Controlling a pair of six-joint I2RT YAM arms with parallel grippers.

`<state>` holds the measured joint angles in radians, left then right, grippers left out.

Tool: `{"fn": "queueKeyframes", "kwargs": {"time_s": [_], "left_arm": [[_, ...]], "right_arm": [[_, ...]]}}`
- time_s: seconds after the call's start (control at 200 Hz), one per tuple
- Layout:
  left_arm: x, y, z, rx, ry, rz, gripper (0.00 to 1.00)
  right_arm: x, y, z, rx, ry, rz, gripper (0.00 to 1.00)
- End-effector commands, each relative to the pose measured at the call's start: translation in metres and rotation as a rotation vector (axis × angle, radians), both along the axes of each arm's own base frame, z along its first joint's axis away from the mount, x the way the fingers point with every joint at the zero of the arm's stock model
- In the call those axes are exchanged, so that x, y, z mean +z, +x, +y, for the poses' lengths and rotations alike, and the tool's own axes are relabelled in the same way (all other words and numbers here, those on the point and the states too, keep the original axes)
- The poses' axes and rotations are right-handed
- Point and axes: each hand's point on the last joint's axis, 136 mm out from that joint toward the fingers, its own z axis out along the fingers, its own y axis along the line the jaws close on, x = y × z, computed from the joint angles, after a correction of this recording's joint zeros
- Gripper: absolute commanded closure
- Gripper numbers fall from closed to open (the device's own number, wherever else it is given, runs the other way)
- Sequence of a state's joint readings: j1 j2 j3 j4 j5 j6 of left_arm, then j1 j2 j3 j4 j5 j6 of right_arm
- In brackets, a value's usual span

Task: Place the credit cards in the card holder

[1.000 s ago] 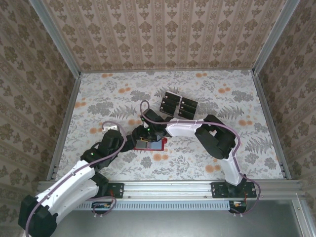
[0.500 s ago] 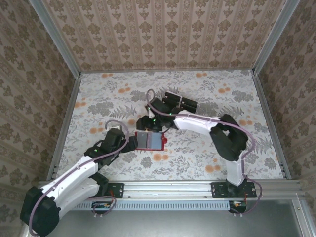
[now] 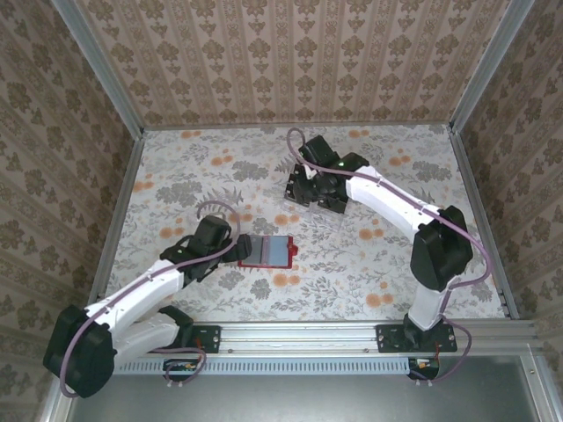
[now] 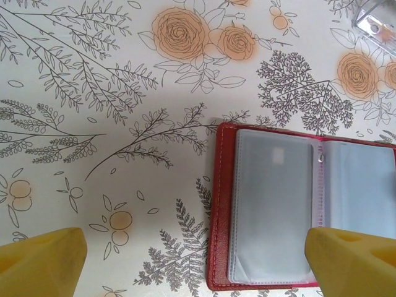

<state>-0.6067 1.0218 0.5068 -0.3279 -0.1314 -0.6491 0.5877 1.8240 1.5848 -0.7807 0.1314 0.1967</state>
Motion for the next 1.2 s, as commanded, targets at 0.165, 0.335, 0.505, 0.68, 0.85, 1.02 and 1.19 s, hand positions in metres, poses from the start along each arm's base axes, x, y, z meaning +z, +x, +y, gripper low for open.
{"fn": "queueKeyframes", "kwargs": {"time_s": [0.165,0.335,0.505,0.68,0.85,1.02,1.19], "left_arm": [[0.007,0.009,-0.006,-0.016,-0.001,-0.009,0.0],[0.007,0.011,-0.008,-0.02,0.001,-0.001,0.0],[0.008,0.012,-0.009,-0.021,0.002,-0.003,0.0],[0.006,0.012,-0.008,-0.02,0.003,0.0,0.0],[0.004,0.012,-0.009,-0.022,0.002,0.004,0.0],[0.004,0.013,-0.01,-0.022,0.001,0.004,0.0],[0.002,0.013,-0.011,-0.026,0.0,0.007,0.0]], "right_arm": [[-0.027,0.005,-0.051,0.097,-0.415,0.025,0.54],[-0.041,0.007,-0.053,0.115,-0.458,0.046,0.56],[-0.051,0.012,-0.056,0.111,-0.489,0.052,0.57],[-0.055,0.015,-0.06,0.107,-0.505,0.056,0.58],[-0.063,0.014,-0.061,0.118,-0.519,0.072,0.59],[-0.066,0.014,-0.063,0.126,-0.531,0.081,0.65],[-0.062,0.013,-0.063,0.146,-0.54,0.075,0.73]]}}
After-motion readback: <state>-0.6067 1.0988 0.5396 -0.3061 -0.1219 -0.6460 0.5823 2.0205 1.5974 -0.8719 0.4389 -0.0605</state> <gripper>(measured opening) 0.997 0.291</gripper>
